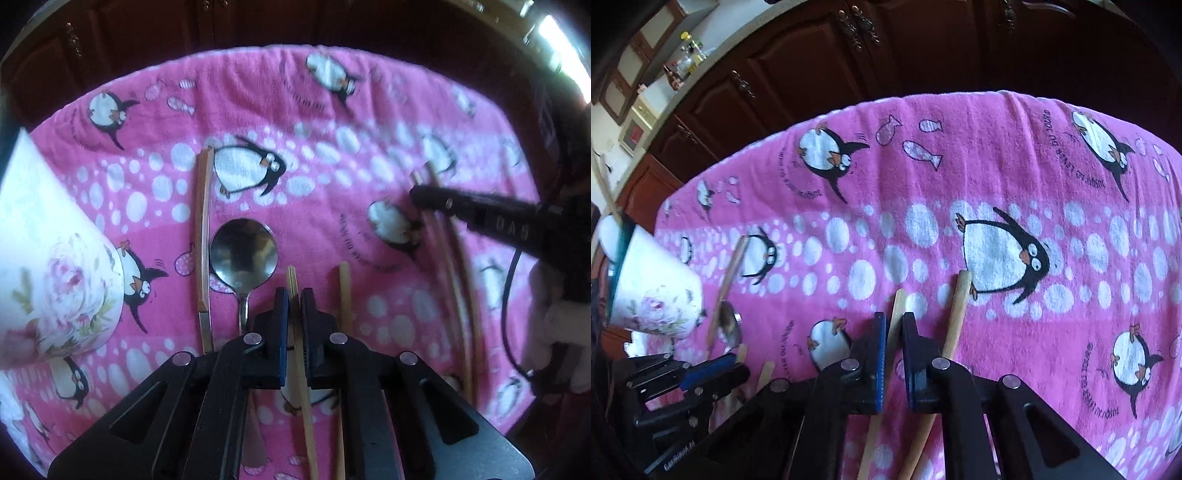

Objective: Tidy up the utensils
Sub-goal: 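Lift the held chopsticks with both grippers and carry them over the holder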

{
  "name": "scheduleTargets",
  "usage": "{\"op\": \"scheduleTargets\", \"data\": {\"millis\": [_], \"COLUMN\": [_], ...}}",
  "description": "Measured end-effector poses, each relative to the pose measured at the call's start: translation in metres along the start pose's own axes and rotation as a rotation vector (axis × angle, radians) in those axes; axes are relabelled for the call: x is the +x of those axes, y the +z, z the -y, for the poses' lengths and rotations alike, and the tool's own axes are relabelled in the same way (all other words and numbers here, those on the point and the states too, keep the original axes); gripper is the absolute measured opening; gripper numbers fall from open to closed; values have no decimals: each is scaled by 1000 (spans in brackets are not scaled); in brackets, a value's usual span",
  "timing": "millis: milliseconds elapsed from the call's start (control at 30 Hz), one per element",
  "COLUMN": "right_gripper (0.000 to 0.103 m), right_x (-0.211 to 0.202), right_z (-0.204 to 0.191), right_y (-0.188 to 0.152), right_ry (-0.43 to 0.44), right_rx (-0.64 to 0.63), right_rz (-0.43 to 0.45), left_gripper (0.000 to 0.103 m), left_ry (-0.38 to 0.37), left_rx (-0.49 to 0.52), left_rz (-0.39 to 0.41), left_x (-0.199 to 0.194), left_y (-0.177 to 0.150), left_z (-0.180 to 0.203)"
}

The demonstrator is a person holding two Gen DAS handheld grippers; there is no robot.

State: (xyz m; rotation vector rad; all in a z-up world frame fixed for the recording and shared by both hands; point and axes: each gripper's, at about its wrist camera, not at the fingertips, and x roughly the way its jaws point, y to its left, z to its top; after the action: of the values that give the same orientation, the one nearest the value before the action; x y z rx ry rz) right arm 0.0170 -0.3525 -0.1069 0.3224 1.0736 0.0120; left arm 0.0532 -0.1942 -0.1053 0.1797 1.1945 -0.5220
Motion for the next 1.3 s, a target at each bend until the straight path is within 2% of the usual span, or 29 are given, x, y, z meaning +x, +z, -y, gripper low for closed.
{"op": "scheduleTargets", "data": {"millis": [233,533,933,1300], "right_gripper": [6,5,5,5], "right_x": [-52,-126,-187,-225], "right_z": [-17,-49,-97,-158], "right_y": [-16,-37,-55,-15], "right_ry": [73,213,258,304], "right_rx": [-63,-108,-219,-312], "right_rz": [98,236,325,445], "left_gripper": [5,4,4,4], "left_ry": [-44,-77,-92,-94], "left_rx": [-21,-52,-92,-152], "left_rz": [115,253,404,528], "left_x": [-56,-132,-219,-295], "left_y": [-7,-35,-60,-51], "left_z": [-15,-33,-54,-96]}}
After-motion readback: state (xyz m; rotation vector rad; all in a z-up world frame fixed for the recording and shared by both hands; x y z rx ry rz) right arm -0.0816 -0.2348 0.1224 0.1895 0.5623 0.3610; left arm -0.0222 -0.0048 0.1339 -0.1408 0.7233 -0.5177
